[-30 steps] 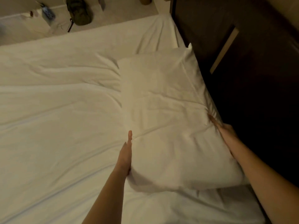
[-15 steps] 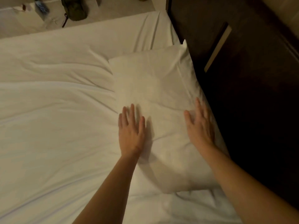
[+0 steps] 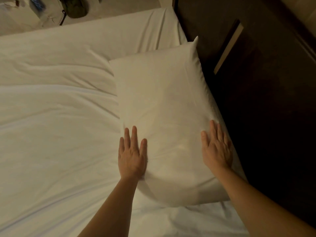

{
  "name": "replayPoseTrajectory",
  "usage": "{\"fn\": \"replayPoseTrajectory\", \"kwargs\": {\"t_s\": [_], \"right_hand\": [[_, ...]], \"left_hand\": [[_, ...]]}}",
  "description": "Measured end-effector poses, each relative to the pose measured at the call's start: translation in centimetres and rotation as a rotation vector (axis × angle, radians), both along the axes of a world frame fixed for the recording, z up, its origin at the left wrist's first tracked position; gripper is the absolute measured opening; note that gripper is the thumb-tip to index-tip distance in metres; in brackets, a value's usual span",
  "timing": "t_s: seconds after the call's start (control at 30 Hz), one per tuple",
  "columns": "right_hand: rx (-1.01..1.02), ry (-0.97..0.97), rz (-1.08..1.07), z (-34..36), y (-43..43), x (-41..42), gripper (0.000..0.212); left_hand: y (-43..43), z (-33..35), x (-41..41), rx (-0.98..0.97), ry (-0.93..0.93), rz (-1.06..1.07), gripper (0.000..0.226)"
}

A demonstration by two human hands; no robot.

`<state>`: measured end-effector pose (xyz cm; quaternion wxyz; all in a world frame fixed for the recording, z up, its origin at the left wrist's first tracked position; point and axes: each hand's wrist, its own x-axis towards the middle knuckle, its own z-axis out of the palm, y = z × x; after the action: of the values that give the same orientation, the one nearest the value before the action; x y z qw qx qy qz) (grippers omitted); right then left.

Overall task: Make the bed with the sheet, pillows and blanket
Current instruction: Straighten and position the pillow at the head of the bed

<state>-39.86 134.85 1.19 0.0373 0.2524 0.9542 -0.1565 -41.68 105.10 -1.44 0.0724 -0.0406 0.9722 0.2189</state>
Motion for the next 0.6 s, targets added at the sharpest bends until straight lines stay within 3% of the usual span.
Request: {"fn": "replayPoseTrajectory", "kwargs": {"t_s": [0.17, 0.27, 0.4, 0.6], "right_hand": [[-0.009, -0.145, -0.068, -0.9, 2.7, 2.2, 0.076], [-0.024, -0.117, -0.128, 1.5, 2.4, 0.9, 0.076], [0.031, 0.051, -0.020, 4.1, 1.0, -3.3, 0.065], [-0.008, 0.126, 0.235, 5.0, -2.8, -12.7, 0.063]], "left_hand": [[0.0, 1.6, 0.2, 0.062, 0.005, 0.019, 0.064], [0.2, 2.3, -0.6, 0.016, 0.044, -0.008, 0.065], [0.6, 3.7, -4.6, -0.086, 0.136, -0.072, 0.063], [3.0, 4.9, -13.8, -0.070, 0.209, -0.154, 0.061]]}}
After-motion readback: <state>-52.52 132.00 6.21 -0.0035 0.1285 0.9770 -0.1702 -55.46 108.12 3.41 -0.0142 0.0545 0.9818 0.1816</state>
